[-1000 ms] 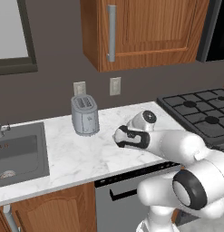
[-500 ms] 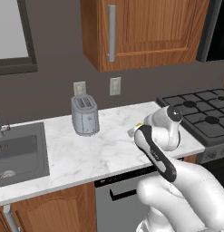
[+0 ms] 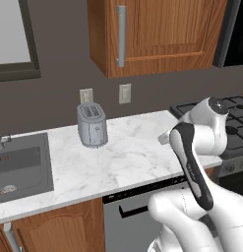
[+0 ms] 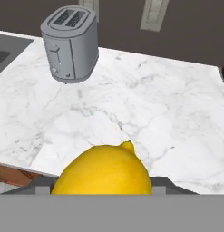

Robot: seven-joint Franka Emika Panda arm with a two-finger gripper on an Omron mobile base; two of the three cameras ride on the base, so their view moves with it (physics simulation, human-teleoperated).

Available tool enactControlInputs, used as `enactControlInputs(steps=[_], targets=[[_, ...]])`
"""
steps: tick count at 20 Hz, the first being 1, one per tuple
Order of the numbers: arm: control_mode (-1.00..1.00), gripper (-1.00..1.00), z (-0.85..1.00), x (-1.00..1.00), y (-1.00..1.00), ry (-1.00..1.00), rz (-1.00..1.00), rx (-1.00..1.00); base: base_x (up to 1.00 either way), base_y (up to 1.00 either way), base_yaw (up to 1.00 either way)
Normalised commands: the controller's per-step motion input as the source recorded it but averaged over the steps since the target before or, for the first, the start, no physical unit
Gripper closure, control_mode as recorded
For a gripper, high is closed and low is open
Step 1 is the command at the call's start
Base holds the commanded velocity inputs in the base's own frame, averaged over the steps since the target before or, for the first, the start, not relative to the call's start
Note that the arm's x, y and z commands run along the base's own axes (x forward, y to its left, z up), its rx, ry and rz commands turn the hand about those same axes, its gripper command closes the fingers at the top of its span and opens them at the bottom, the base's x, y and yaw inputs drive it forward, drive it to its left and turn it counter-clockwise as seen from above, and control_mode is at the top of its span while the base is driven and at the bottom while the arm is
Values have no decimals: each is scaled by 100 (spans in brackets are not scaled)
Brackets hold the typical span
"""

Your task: Place the beer on the top shelf of the fridge to keep it out of children's reach, and place the broccoli and lemon on lower shelves for easy access.

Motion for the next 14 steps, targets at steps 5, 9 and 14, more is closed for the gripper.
enactControlInputs(steps=[5,9,14], targets=[[-100,100,39,-78,-8,1,0,-5,0,0,0],[-100,100,22,-82,0,0,0,-5,0,0,0],[-100,100,27,-80,0,0,0,-4,0,0,0]])
